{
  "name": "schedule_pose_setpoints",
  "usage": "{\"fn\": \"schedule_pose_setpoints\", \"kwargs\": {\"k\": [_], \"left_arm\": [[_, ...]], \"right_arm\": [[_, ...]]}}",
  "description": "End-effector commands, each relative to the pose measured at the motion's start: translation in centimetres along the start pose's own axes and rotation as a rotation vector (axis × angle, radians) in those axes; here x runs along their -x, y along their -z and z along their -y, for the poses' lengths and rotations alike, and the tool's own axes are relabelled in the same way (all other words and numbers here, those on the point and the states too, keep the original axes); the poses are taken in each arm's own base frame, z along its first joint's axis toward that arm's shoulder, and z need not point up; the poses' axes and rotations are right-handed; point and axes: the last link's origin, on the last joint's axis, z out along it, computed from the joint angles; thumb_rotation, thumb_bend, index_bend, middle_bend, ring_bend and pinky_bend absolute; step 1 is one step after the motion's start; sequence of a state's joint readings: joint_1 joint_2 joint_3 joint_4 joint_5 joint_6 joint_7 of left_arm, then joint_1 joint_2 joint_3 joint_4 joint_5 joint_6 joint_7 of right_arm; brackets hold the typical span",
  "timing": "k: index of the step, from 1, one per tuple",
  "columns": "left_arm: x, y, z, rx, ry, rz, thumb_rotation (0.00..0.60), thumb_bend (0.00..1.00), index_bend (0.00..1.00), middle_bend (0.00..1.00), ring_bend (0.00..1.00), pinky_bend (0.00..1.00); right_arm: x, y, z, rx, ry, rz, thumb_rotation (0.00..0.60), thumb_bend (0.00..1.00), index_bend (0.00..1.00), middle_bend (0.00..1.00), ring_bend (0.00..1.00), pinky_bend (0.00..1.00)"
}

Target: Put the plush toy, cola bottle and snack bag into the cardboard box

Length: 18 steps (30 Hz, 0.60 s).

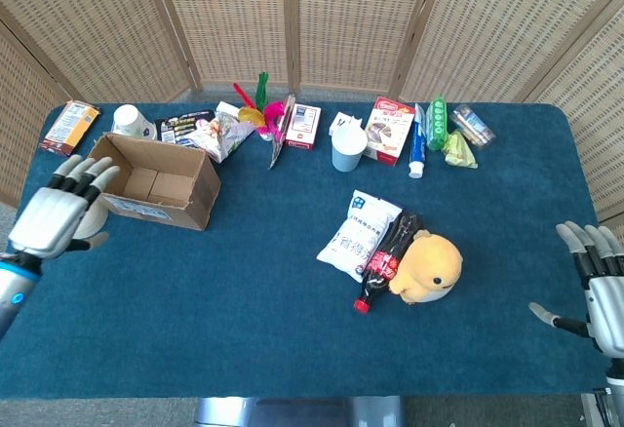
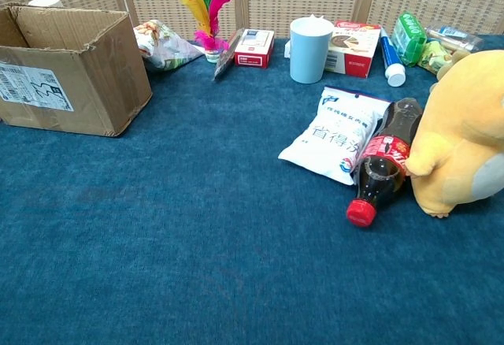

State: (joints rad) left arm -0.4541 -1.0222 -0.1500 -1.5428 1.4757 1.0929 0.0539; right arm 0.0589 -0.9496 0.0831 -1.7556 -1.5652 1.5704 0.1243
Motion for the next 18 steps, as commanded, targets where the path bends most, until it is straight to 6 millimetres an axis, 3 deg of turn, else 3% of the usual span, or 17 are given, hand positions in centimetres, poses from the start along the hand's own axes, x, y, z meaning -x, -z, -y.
{"fn": "schedule_pose_setpoints", "kwargs": {"k": [1, 8, 11, 14, 18], "left_arm": [[1.2, -2.8, -1.3, -0.008, -0.048, 0.046, 0.600, 0.24, 0.00, 0.00, 0.00, 0.00], [2.7, -4.8, -2.2, -0.026, -0.083, 0.090, 0.600, 0.24, 0.00, 0.00, 0.00, 0.05], [3.8, -5.9, -3.0, -0.017, -0.131, 0.104, 0.600, 0.24, 0.03, 0.01, 0.00, 0.15], [4.6, -6.5, -3.4, -0.010, -0.201, 0.104, 0.600, 0.24, 0.14, 0.17, 0.10, 0.35], [5.7, -7.1, -3.8, -0.013, -0.264, 0.135, 0.600, 0.26, 0.33, 0.39, 0.36, 0.57]], "right_arm": [[-0.2, 0.0, -0.3, 0.011, -0.009, -0.002, 0.600, 0.00, 0.00, 0.00, 0.00, 0.07], [-0.7, -0.1, -0.8, 0.031, -0.036, -0.012, 0.600, 0.00, 0.00, 0.00, 0.00, 0.07], [-0.8, -0.3, -1.0, 0.040, -0.061, -0.010, 0.600, 0.00, 0.00, 0.00, 0.00, 0.07], [-1.0, -0.4, -1.3, 0.048, -0.078, -0.012, 0.600, 0.00, 0.00, 0.00, 0.00, 0.07], [-1.2, -0.4, -1.5, 0.051, -0.097, -0.013, 0.600, 0.00, 0.00, 0.00, 0.00, 0.07]]}}
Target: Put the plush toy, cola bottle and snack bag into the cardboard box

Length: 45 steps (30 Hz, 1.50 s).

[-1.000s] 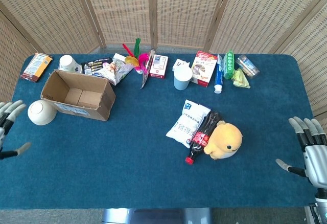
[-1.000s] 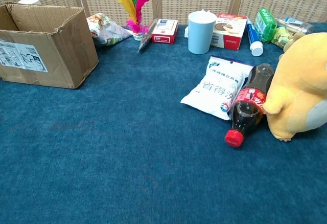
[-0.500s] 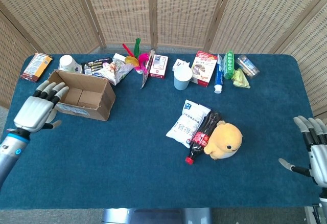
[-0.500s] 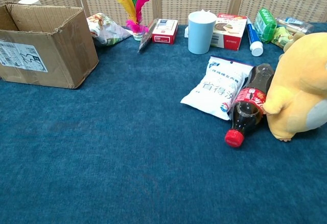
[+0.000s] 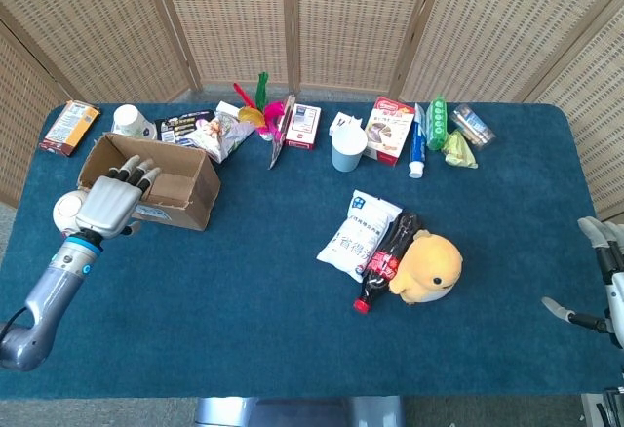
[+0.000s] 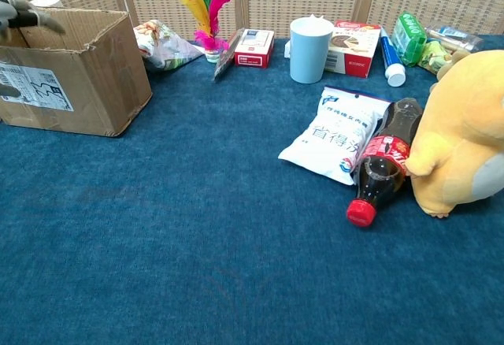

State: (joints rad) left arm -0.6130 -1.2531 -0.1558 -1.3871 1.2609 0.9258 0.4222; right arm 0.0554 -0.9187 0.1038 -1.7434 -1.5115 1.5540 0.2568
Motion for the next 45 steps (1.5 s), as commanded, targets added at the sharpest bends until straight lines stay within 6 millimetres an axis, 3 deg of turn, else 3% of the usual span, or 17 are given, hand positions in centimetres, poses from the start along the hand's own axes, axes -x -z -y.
{"fn": "schedule_pose_setpoints", "kwargs": {"k": [1, 7, 12, 16, 22, 26, 32, 37, 45], "left_arm": [[1.0, -0.8, -0.9, 0.003, -0.072, 0.030, 0.600, 0.29, 0.36, 0.43, 0.40, 0.61], [1.5, -1.5, -2.3, 0.023, -0.166, 0.014, 0.600, 0.50, 0.57, 0.63, 0.59, 0.83], [1.3, -1.7, -3.1, 0.039, -0.197, -0.017, 0.600, 0.54, 0.66, 0.71, 0.66, 0.90], [0.5, -1.6, -3.6, 0.049, -0.182, -0.051, 0.600, 0.54, 0.66, 0.71, 0.66, 0.91], [-3.3, -1.5, -5.4, 0.088, -0.048, -0.132, 0.600, 0.53, 0.65, 0.70, 0.66, 0.91], [-6.7, -1.6, -8.0, 0.148, -0.015, -0.187, 0.600, 0.53, 0.64, 0.69, 0.65, 0.89], [-9.5, -2.6, -12.3, 0.207, 0.032, -0.189, 0.600, 0.52, 0.64, 0.69, 0.65, 0.89], [-10.3, -3.7, -15.2, 0.225, 0.016, -0.169, 0.600, 0.52, 0.64, 0.69, 0.64, 0.88], [-9.8, -5.3, -19.4, 0.247, -0.031, -0.122, 0.600, 0.51, 0.64, 0.68, 0.64, 0.88]], "right_arm": [[-0.2, 0.0, -0.2, 0.001, -0.011, 0.001, 0.600, 0.00, 0.00, 0.00, 0.00, 0.07], [-0.4, -0.1, -0.3, -0.001, -0.028, 0.003, 0.600, 0.00, 0.00, 0.00, 0.00, 0.07], [-0.4, -0.1, -0.3, -0.003, -0.034, 0.006, 0.600, 0.00, 0.00, 0.00, 0.00, 0.07], [-0.4, -0.1, -0.3, -0.003, -0.035, 0.006, 0.600, 0.00, 0.00, 0.00, 0.00, 0.07], [-0.4, -0.1, -0.3, -0.003, -0.035, 0.008, 0.600, 0.00, 0.00, 0.00, 0.00, 0.07], [-0.4, -0.1, -0.3, -0.003, -0.036, 0.011, 0.600, 0.00, 0.00, 0.00, 0.00, 0.07], [-0.6, -0.2, -0.5, 0.002, -0.047, 0.007, 0.600, 0.00, 0.00, 0.00, 0.00, 0.07], [-0.7, -0.3, -0.7, 0.006, -0.060, 0.006, 0.600, 0.00, 0.00, 0.00, 0.00, 0.07], [-0.8, -0.5, -1.0, 0.011, -0.075, 0.008, 0.600, 0.00, 0.00, 0.00, 0.00, 0.07]]}}
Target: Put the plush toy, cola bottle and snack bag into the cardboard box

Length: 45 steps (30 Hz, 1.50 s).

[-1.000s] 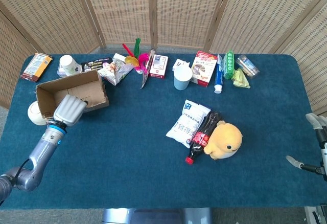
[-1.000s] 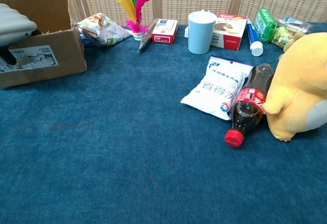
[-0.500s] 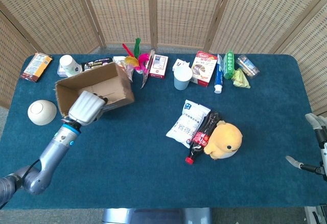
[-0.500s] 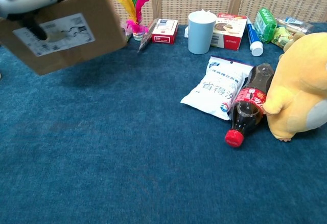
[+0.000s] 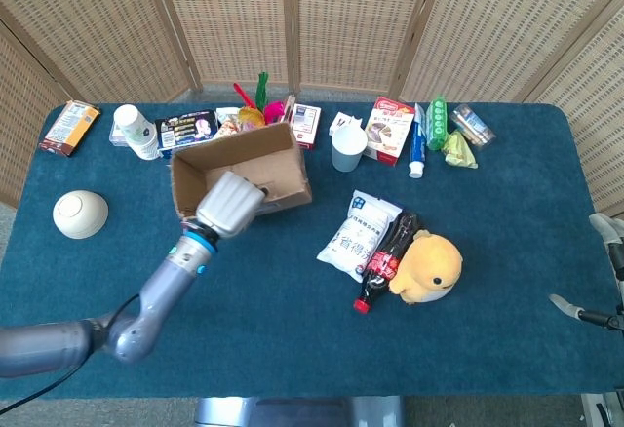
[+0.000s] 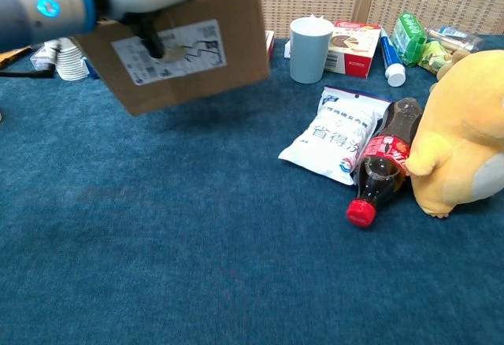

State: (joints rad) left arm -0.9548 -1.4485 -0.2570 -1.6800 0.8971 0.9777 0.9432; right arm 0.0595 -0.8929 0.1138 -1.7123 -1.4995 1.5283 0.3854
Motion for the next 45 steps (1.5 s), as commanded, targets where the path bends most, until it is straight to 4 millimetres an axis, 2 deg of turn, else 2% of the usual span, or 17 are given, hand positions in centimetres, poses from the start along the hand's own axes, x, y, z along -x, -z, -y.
{"fn": "schedule_pose_setpoints", "kwargs": {"k": [1, 11, 17, 18, 20, 22, 23, 25, 29, 37, 42, 45], "left_arm": [[0.4, -1.2, -1.7, 0.011, -0.020, 0.022, 0.600, 0.51, 0.64, 0.68, 0.64, 0.88], [1.4, -2.7, -2.9, -0.015, -0.080, 0.051, 0.600, 0.50, 0.63, 0.67, 0.63, 0.87], [1.5, -3.6, -3.5, -0.029, -0.062, 0.053, 0.600, 0.48, 0.61, 0.64, 0.58, 0.83], [1.6, -3.7, -3.5, -0.035, -0.066, 0.057, 0.600, 0.47, 0.59, 0.61, 0.54, 0.81], [1.8, -3.7, -3.4, -0.051, -0.081, 0.076, 0.600, 0.47, 0.50, 0.45, 0.41, 0.72], [1.8, -3.7, -3.3, -0.069, -0.083, 0.091, 0.600, 0.46, 0.33, 0.16, 0.18, 0.55], [1.6, -3.6, -3.3, -0.075, -0.076, 0.094, 0.600, 0.45, 0.26, 0.07, 0.10, 0.49], [1.2, -3.6, -3.4, -0.076, -0.065, 0.084, 0.600, 0.42, 0.13, 0.00, 0.01, 0.41], [0.4, -3.2, -3.2, -0.063, -0.050, 0.048, 0.600, 0.42, 0.04, 0.00, 0.00, 0.35], [-2.1, -1.6, -2.1, -0.040, 0.024, -0.044, 0.600, 0.42, 0.01, 0.00, 0.00, 0.28], [-4.7, 1.1, 0.4, -0.045, 0.109, -0.130, 0.600, 0.41, 0.01, 0.00, 0.00, 0.24], [-5.6, 2.2, 2.0, -0.065, 0.121, -0.157, 0.600, 0.41, 0.00, 0.00, 0.00, 0.16]], "right_arm": [[-0.1, -0.1, -0.1, 0.004, -0.004, 0.000, 0.600, 0.00, 0.00, 0.00, 0.00, 0.07], [-0.1, -0.2, -0.3, 0.006, -0.013, 0.004, 0.600, 0.00, 0.00, 0.00, 0.00, 0.07], [-0.2, -0.2, -0.4, 0.009, -0.017, 0.003, 0.600, 0.00, 0.00, 0.00, 0.00, 0.07], [-0.2, -0.2, -0.4, 0.010, -0.017, 0.003, 0.600, 0.00, 0.00, 0.00, 0.00, 0.07], [-0.2, -0.2, -0.4, 0.010, -0.019, 0.003, 0.600, 0.00, 0.00, 0.00, 0.00, 0.07], [-0.2, -0.2, -0.4, 0.009, -0.020, 0.002, 0.600, 0.00, 0.00, 0.00, 0.00, 0.07], [-0.2, -0.2, -0.4, 0.009, -0.020, 0.003, 0.600, 0.00, 0.00, 0.00, 0.00, 0.07], [-0.2, -0.2, -0.4, 0.008, -0.020, 0.003, 0.600, 0.00, 0.00, 0.00, 0.00, 0.07], [-0.2, -0.2, -0.3, 0.005, -0.019, 0.005, 0.600, 0.00, 0.00, 0.00, 0.00, 0.07], [-0.1, -0.1, -0.2, 0.003, -0.013, 0.007, 0.600, 0.00, 0.00, 0.00, 0.00, 0.07], [0.1, -0.1, -0.2, 0.002, -0.003, 0.015, 0.600, 0.00, 0.00, 0.00, 0.00, 0.07], [0.2, -0.2, -0.2, 0.001, 0.003, 0.022, 0.600, 0.00, 0.00, 0.00, 0.00, 0.07]]}}
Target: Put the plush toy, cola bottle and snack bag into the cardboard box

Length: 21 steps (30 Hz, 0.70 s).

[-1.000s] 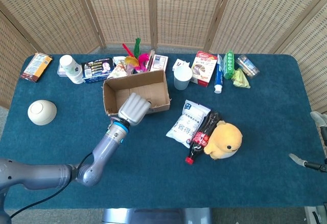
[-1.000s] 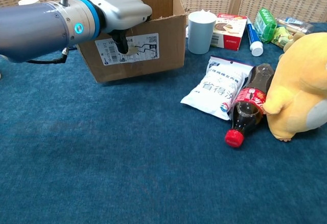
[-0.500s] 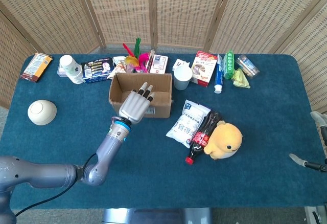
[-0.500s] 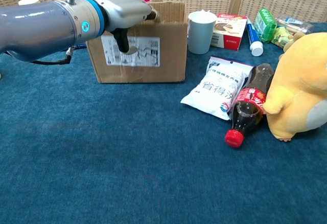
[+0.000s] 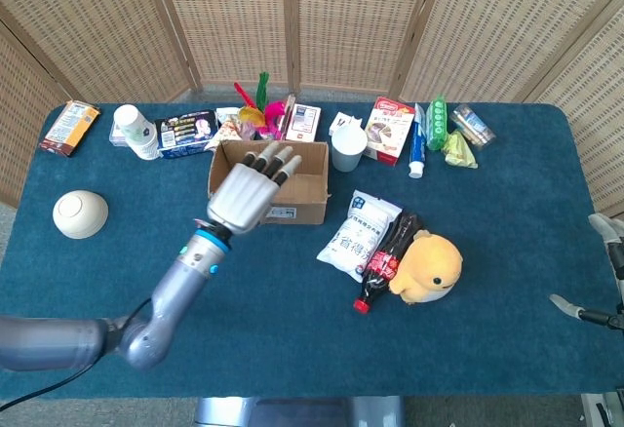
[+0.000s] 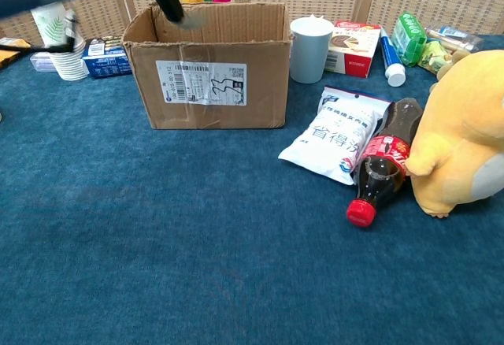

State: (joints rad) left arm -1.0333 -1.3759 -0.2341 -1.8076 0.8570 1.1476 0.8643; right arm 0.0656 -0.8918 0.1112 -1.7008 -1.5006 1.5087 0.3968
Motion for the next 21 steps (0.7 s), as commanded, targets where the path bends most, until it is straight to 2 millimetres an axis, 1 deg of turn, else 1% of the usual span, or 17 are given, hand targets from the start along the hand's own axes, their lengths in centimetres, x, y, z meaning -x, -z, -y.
{"fn": "schedule_pose_setpoints", "kwargs": {"k": [1, 4, 6, 9, 14, 16, 17, 19, 21], "left_arm": [[-1.8, 1.6, 2.1, -0.031, 0.027, -0.055, 0.600, 0.41, 0.00, 0.00, 0.00, 0.14], [-2.9, 3.4, 4.9, -0.084, 0.049, -0.092, 0.600, 0.41, 0.00, 0.00, 0.00, 0.12], [-3.0, 4.1, 5.9, -0.093, 0.055, -0.095, 0.600, 0.41, 0.00, 0.00, 0.00, 0.11], [-2.9, 5.4, 7.9, -0.120, 0.066, -0.100, 0.600, 0.41, 0.00, 0.00, 0.00, 0.11], [-2.1, 8.0, 11.6, -0.178, 0.088, -0.091, 0.600, 0.42, 0.00, 0.00, 0.00, 0.10], [-1.7, 9.5, 13.3, -0.220, 0.103, -0.069, 0.600, 0.42, 0.00, 0.00, 0.00, 0.10], [-1.5, 10.1, 13.9, -0.234, 0.110, -0.061, 0.600, 0.42, 0.00, 0.00, 0.00, 0.10], [-1.2, 12.1, 15.5, -0.278, 0.139, -0.040, 0.600, 0.42, 0.00, 0.00, 0.00, 0.09], [-0.9, 13.7, 16.7, -0.305, 0.160, -0.030, 0.600, 0.42, 0.00, 0.00, 0.00, 0.09]], "right_arm": [[0.1, 0.0, 0.0, -0.002, 0.004, 0.006, 0.600, 0.00, 0.00, 0.00, 0.00, 0.06], [0.5, 0.0, 0.2, -0.014, 0.020, 0.026, 0.600, 0.00, 0.00, 0.00, 0.00, 0.06], [0.6, 0.0, 0.3, -0.019, 0.027, 0.034, 0.600, 0.00, 0.00, 0.00, 0.00, 0.05], [1.0, -0.1, 0.5, -0.032, 0.038, 0.055, 0.600, 0.00, 0.00, 0.00, 0.00, 0.05], [2.0, -0.2, 1.0, -0.064, 0.040, 0.111, 0.600, 0.00, 0.00, 0.00, 0.00, 0.05], [2.6, -0.4, 1.4, -0.089, 0.052, 0.142, 0.600, 0.00, 0.00, 0.00, 0.00, 0.05], [2.9, -0.6, 1.6, -0.103, 0.059, 0.159, 0.600, 0.00, 0.00, 0.00, 0.00, 0.05], [3.5, -1.2, 2.4, -0.142, 0.056, 0.203, 0.600, 0.00, 0.00, 0.00, 0.00, 0.04], [3.9, -2.1, 3.3, -0.186, 0.054, 0.242, 0.600, 0.00, 0.00, 0.00, 0.00, 0.02]]}}
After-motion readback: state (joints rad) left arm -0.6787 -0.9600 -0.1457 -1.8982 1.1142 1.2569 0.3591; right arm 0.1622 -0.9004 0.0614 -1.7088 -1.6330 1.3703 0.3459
